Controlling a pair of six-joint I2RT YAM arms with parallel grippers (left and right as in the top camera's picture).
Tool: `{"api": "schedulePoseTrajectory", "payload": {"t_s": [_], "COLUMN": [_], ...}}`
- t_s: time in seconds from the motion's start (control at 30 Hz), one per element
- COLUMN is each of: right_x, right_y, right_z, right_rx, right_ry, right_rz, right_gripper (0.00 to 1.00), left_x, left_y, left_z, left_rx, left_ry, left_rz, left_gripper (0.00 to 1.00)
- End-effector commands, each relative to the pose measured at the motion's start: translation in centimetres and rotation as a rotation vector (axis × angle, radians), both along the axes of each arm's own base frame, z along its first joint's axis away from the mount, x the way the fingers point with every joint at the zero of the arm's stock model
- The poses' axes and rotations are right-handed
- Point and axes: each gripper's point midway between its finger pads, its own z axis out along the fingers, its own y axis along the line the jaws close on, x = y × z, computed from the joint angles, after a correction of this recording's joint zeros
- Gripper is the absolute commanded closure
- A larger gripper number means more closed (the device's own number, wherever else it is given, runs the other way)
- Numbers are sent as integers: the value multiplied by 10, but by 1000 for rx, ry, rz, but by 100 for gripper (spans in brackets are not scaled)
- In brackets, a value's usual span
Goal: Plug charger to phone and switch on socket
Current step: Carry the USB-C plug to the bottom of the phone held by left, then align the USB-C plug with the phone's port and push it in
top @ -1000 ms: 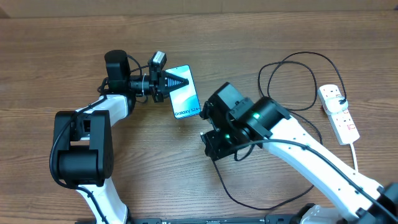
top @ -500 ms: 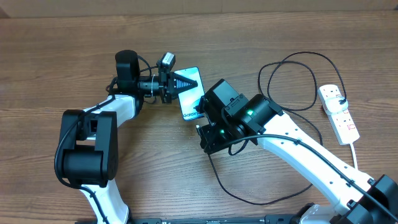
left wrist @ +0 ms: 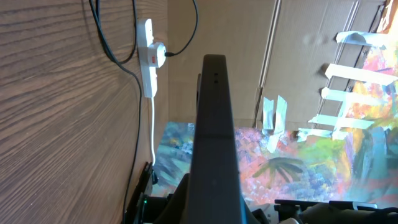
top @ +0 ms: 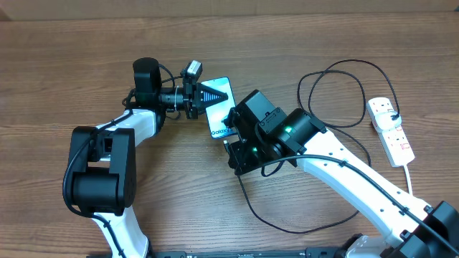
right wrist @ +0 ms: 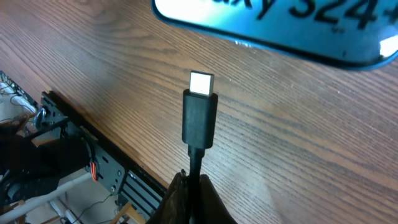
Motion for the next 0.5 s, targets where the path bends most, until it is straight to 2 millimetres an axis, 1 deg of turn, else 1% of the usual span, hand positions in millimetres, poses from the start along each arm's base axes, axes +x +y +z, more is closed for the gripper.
{"api": "schedulePoseTrajectory", "payload": {"t_s": [0.0,0.13,0.47], "right_x": [2,2,1], "right_y": [2,2,1], "right_z": [4,4,3], "right_rx": [10,10,2], "right_ry": [-15,-15,-5], "right_rz": [-2,-2,-7], "right_gripper": [96,96,96], "left_x": [-4,-8,-10], "left_y": [-1,-1,-1], "left_z": [8,10,11], "left_rx": [-19,-29,-36], "left_ry": [-11,-12,-14], "left_rz": [-40,-62,-77], "left_gripper": [96,96,96]}}
